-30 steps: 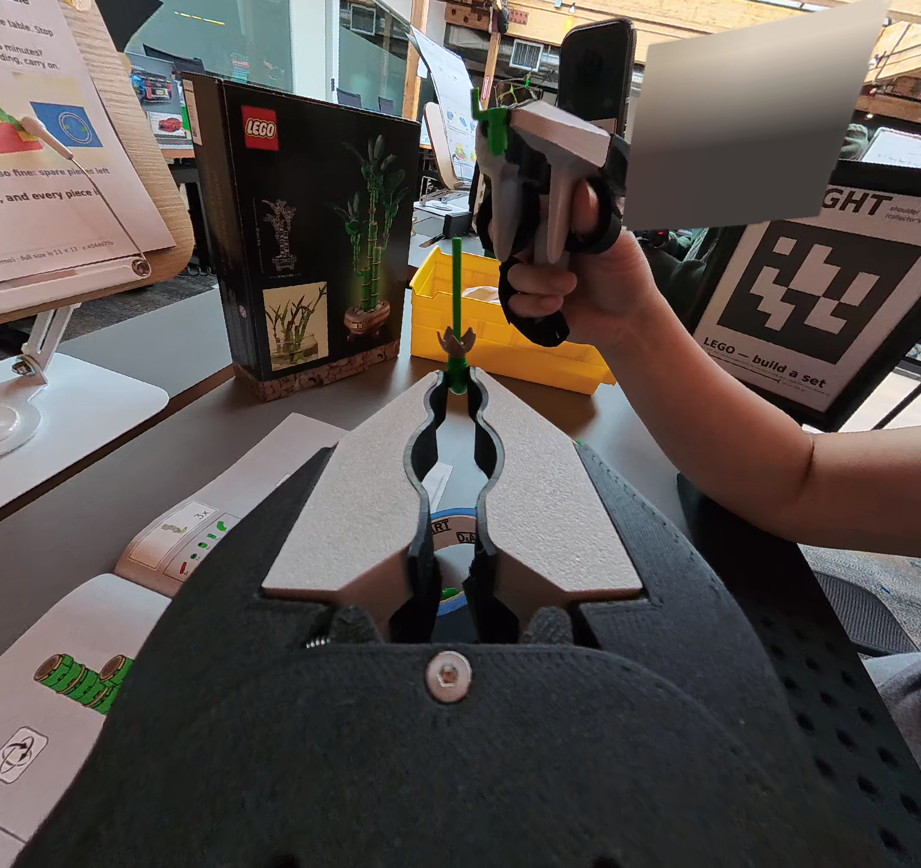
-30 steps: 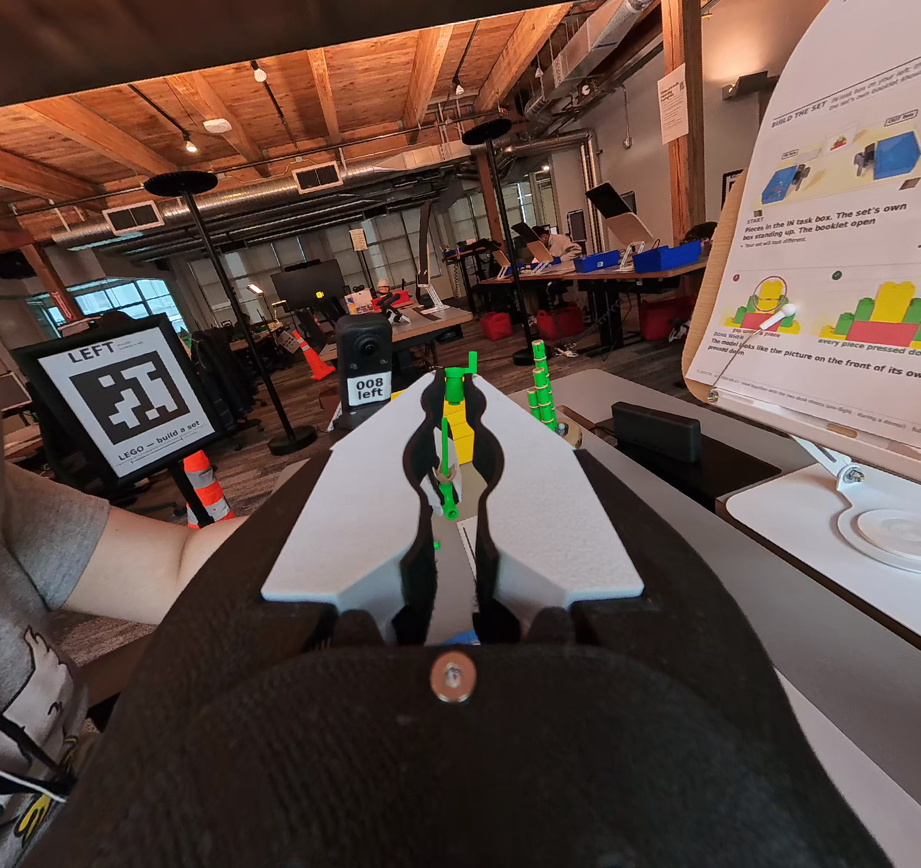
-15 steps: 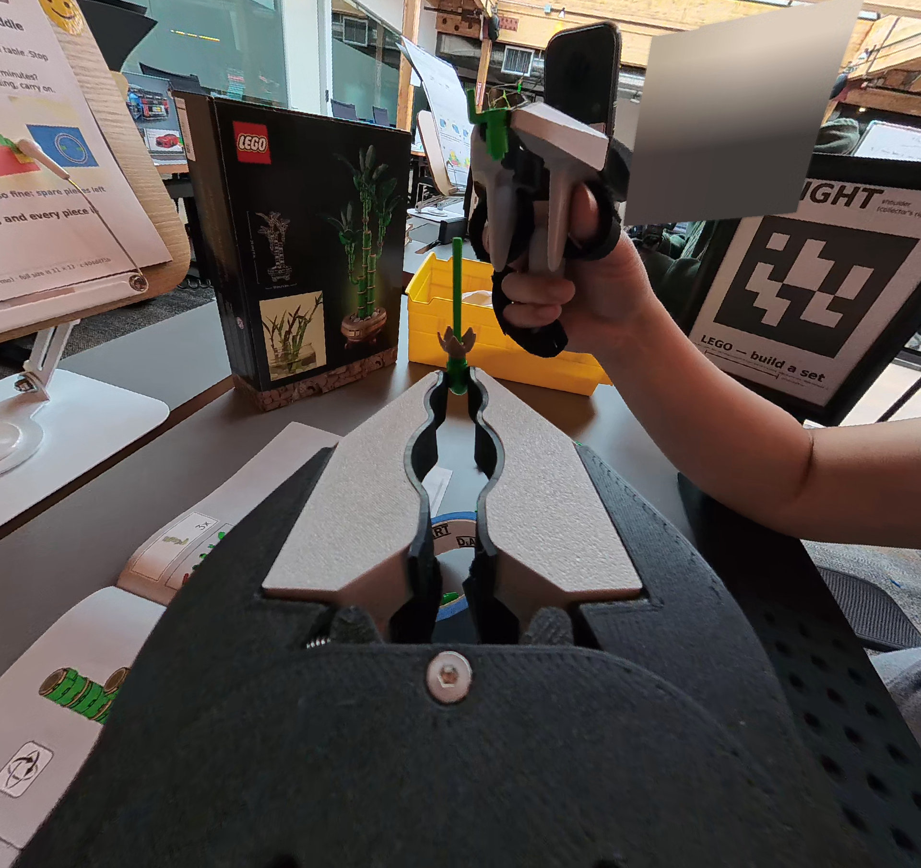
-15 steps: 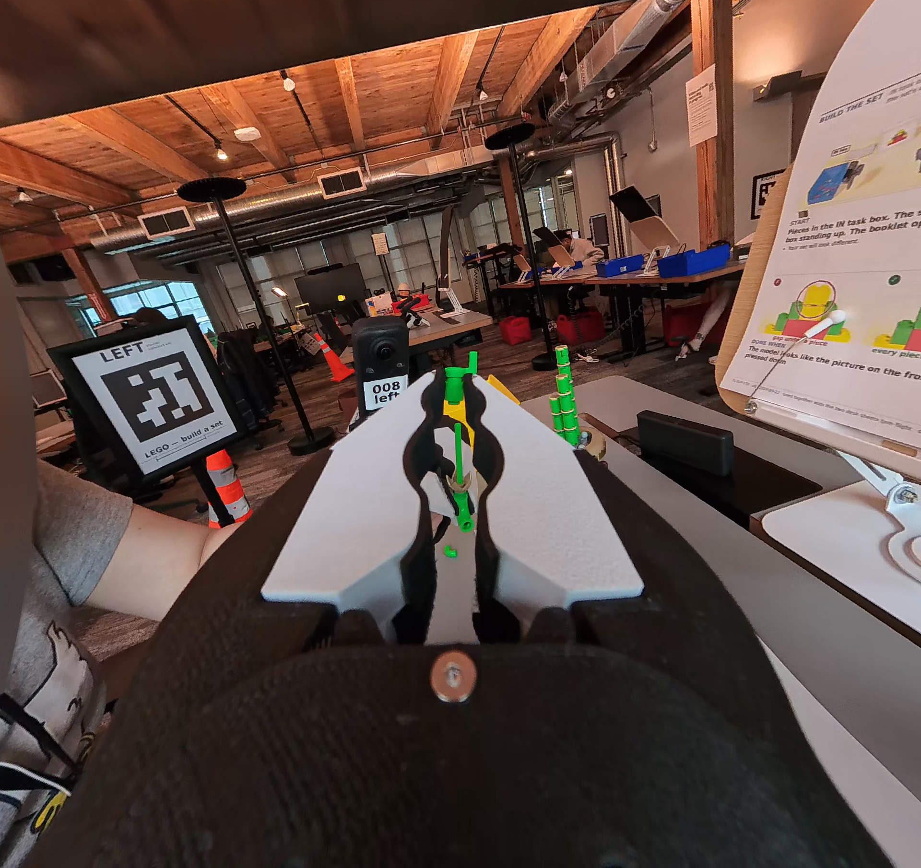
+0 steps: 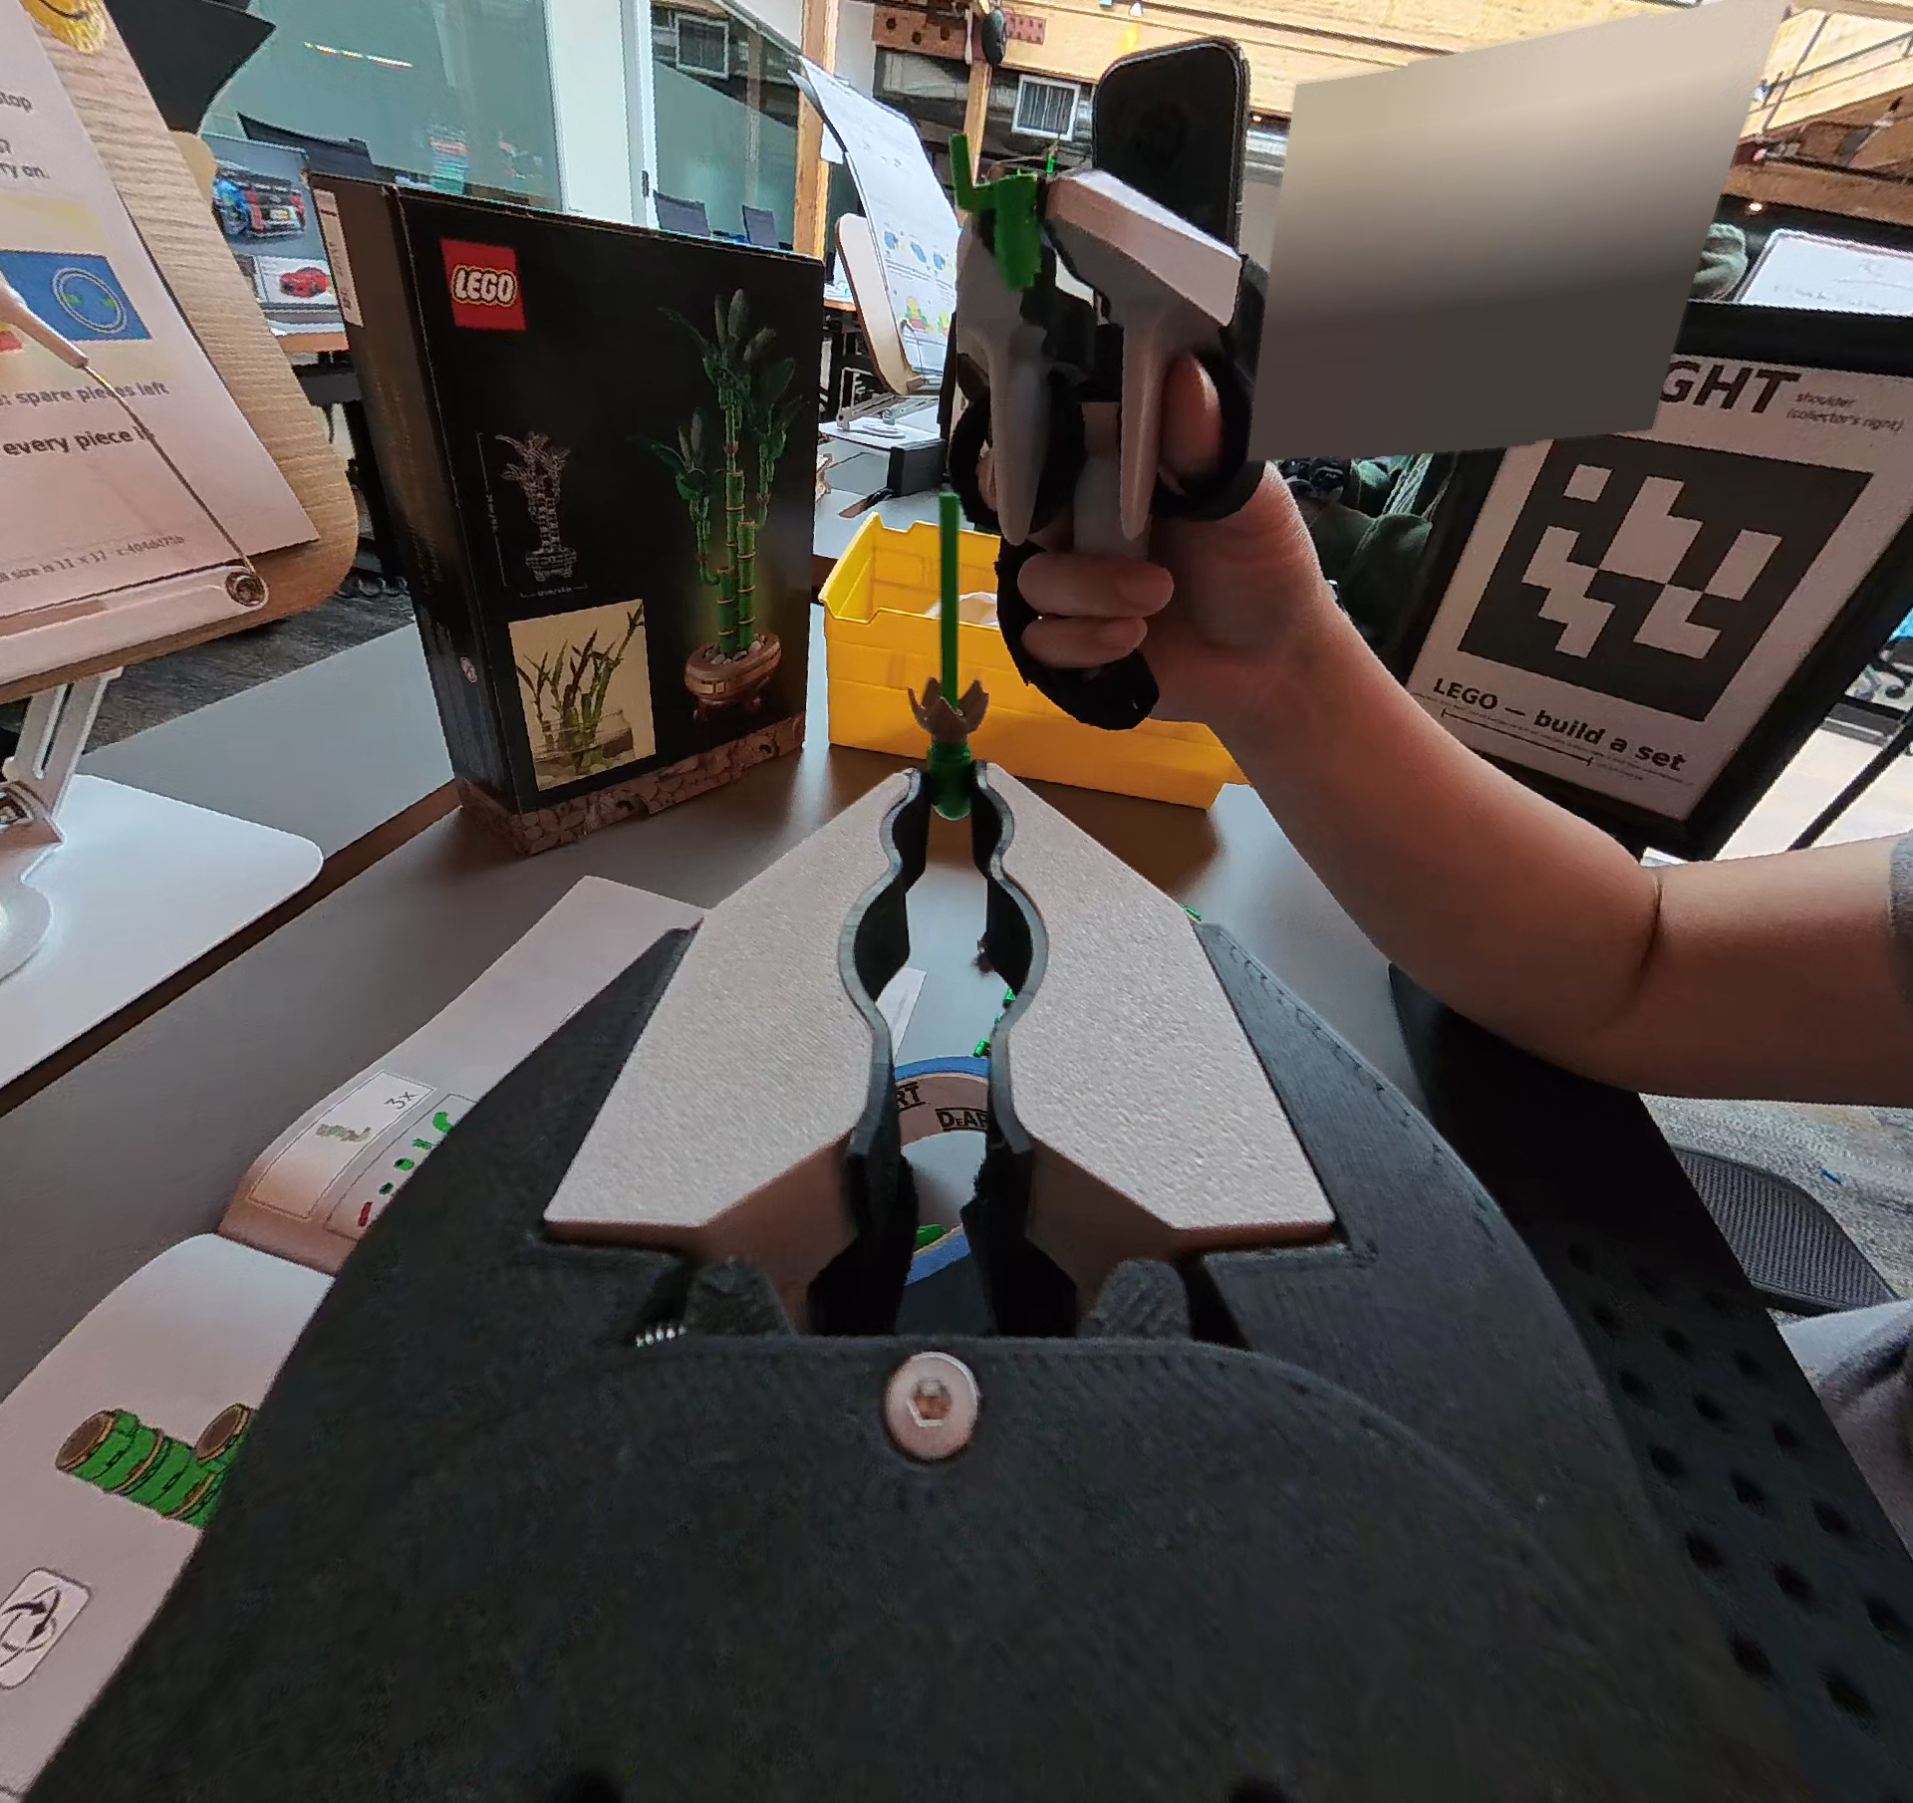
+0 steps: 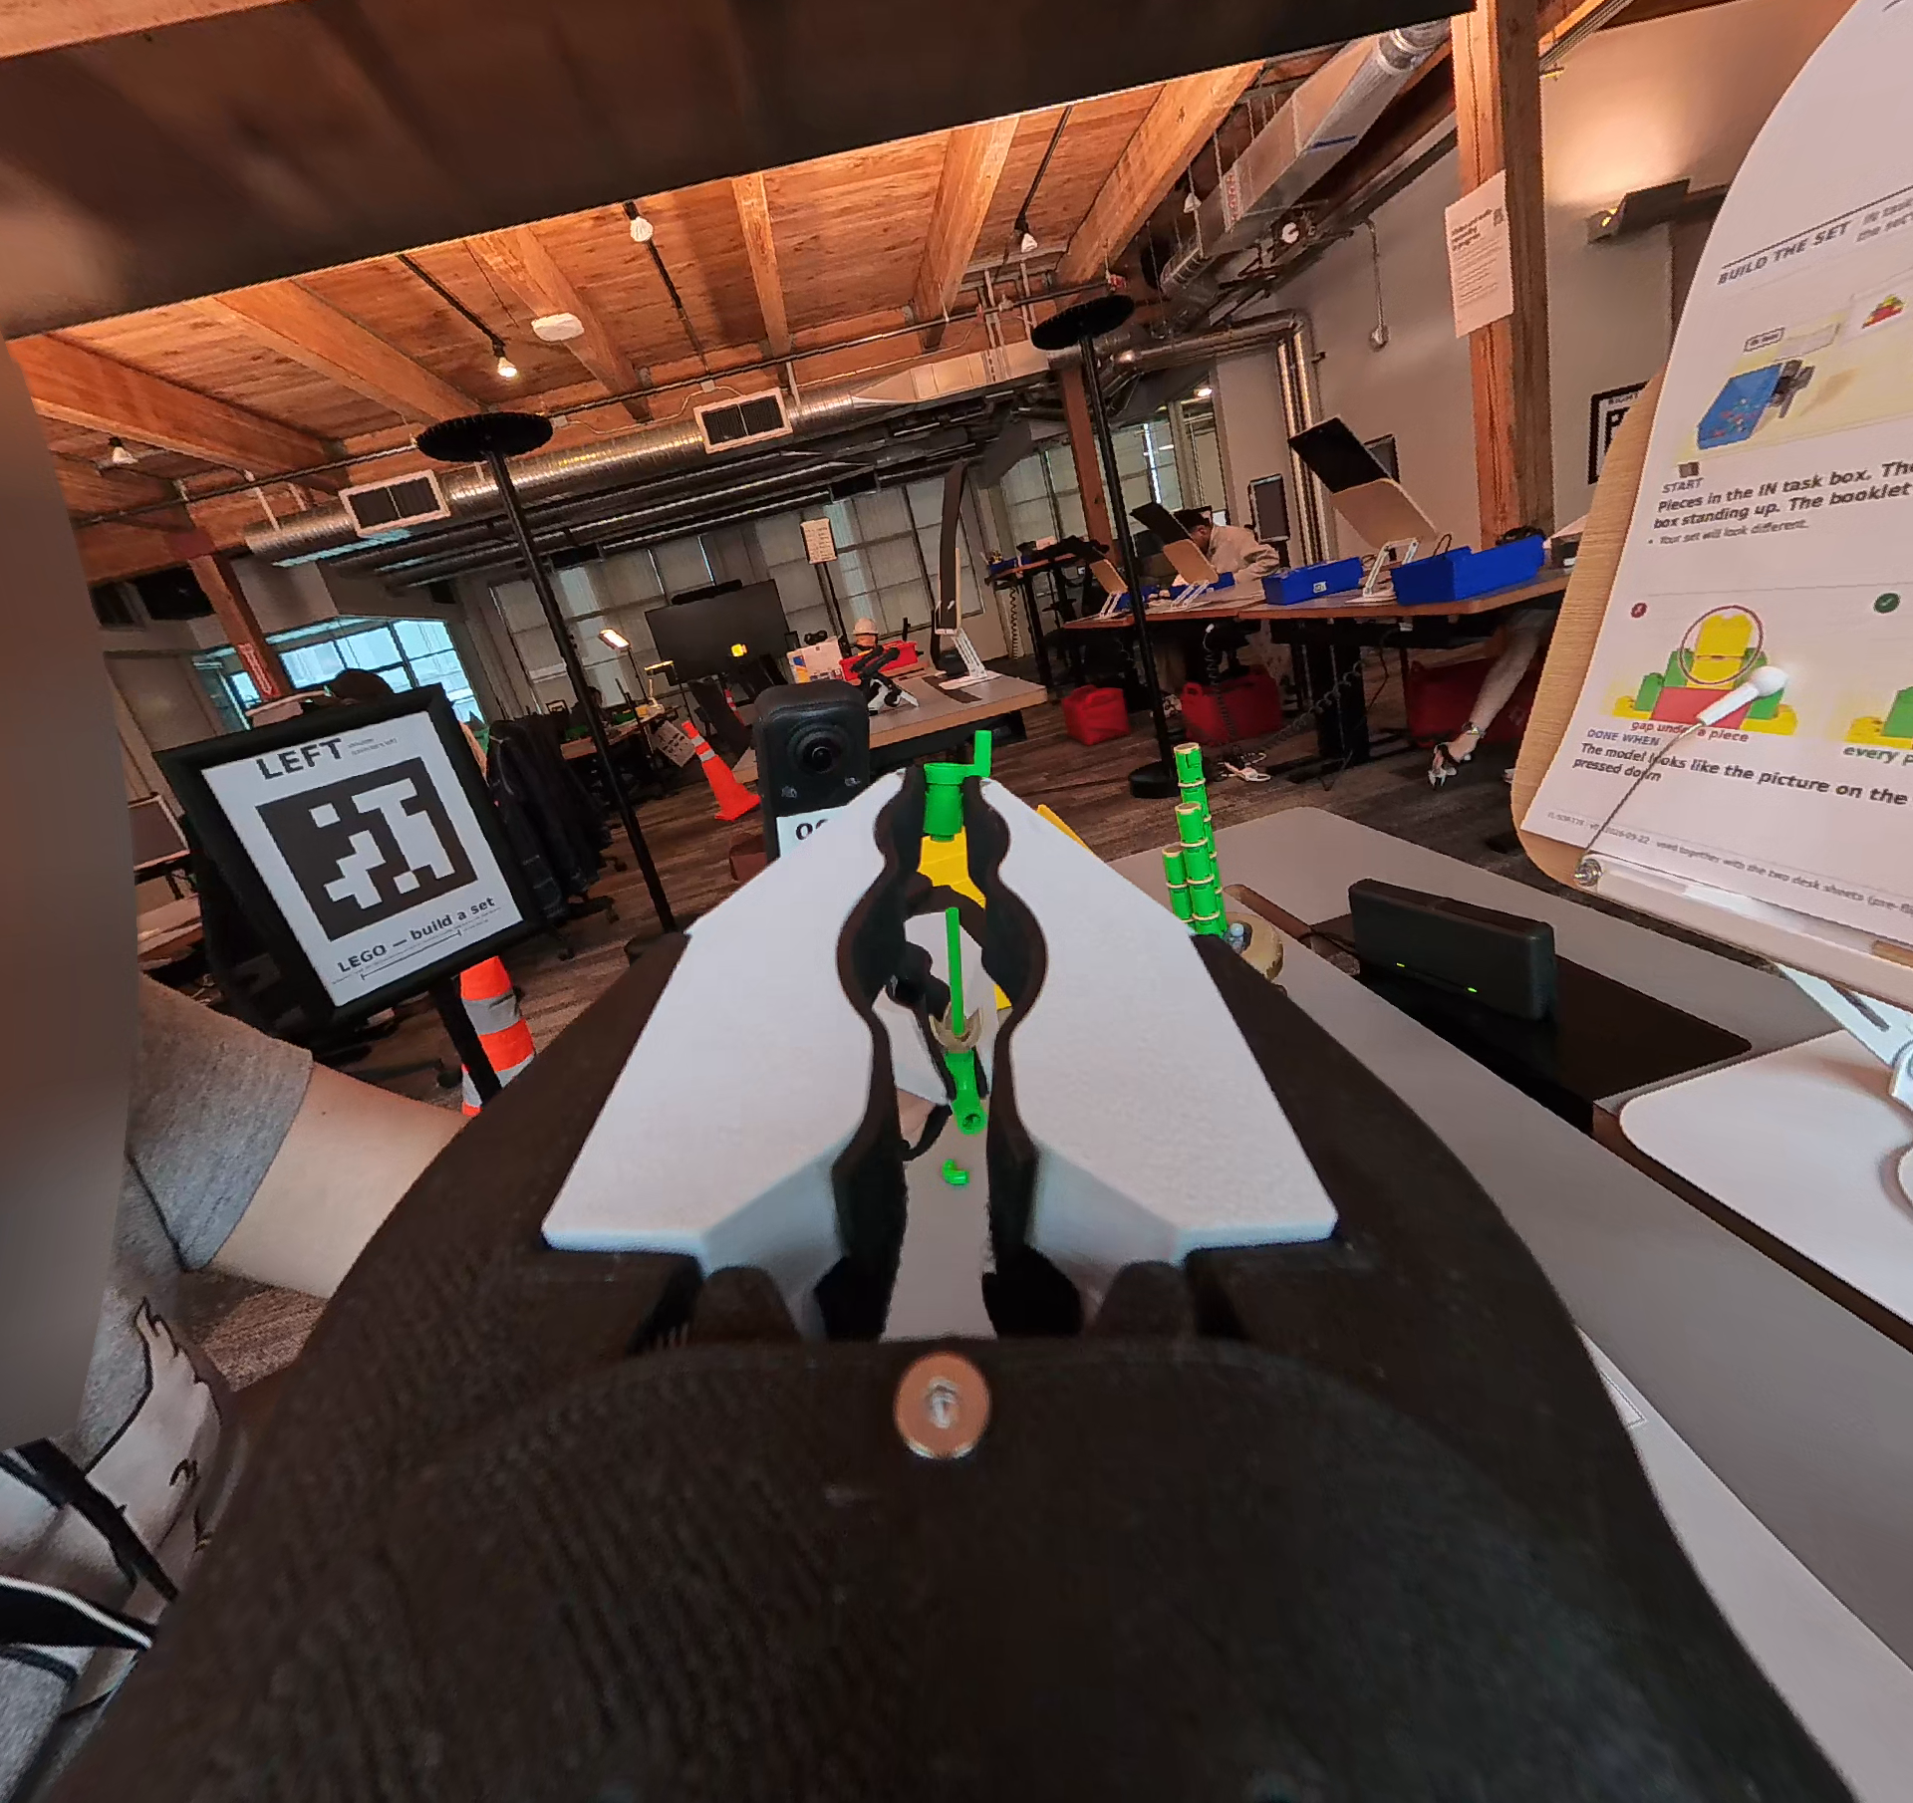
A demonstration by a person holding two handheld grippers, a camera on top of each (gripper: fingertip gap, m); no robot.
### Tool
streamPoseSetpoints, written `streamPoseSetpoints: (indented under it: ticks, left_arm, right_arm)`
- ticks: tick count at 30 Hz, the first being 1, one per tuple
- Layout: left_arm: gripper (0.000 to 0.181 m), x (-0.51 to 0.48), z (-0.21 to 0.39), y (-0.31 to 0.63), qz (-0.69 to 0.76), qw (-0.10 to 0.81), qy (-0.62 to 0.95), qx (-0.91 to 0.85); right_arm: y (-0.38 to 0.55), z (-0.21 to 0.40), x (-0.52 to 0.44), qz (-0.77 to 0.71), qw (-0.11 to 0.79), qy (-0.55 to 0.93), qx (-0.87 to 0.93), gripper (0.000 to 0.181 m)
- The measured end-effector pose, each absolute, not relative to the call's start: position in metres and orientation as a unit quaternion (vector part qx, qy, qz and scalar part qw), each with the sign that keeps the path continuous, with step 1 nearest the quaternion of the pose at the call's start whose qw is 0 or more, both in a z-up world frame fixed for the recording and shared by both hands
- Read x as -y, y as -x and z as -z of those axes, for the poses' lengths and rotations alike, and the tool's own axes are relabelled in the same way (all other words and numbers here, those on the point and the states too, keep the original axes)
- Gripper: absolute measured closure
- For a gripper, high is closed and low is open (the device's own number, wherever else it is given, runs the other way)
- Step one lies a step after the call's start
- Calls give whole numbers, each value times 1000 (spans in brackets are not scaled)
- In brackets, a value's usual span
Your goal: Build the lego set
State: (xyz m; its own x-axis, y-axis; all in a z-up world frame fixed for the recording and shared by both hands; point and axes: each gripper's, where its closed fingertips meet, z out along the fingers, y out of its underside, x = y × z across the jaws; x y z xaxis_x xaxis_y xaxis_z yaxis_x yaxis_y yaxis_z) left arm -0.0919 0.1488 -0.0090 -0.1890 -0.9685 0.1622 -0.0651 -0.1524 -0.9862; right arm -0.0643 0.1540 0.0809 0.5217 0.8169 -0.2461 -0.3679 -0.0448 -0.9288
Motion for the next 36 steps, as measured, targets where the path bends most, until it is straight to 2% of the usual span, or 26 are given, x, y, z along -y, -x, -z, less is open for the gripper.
streamPoseSetpoints:
  ticks: [23, 36]
  left_arm:
    - [176, -144, 10, 92, 570, 391, 492, -529]
    - [176, -139, 9, 92, 572, 391, 481, -538]
  right_arm:
    - [65, -78, -155, -456, 655, 566, 204, 177]
    - [86, -69, -144, -548, 605, 527, 238, 177]
